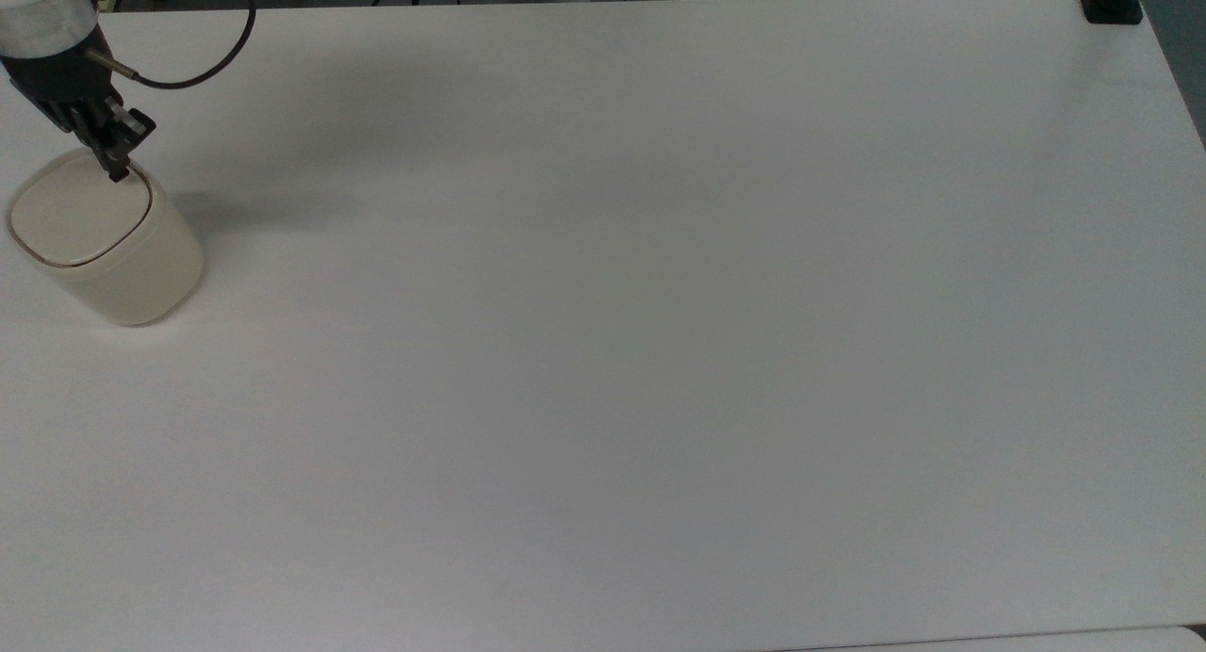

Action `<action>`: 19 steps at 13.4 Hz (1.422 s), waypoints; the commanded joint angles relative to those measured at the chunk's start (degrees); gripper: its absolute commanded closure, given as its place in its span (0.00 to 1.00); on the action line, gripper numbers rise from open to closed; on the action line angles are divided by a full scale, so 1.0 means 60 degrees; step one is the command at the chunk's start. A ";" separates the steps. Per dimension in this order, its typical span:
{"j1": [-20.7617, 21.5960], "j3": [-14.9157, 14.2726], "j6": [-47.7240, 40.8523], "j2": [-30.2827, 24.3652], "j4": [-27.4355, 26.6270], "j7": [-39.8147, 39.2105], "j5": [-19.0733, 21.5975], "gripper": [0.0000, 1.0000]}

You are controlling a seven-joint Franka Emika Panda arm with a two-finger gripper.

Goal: Open the trash bin
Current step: 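Press the dark button on the bin lid with the gripper tips, then lift the gripper away from the bin as the lid pops open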

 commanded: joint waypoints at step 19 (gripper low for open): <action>0.2785 0.0089 -0.2406 -0.1444 0.0646 0.0200 -0.0040 0.97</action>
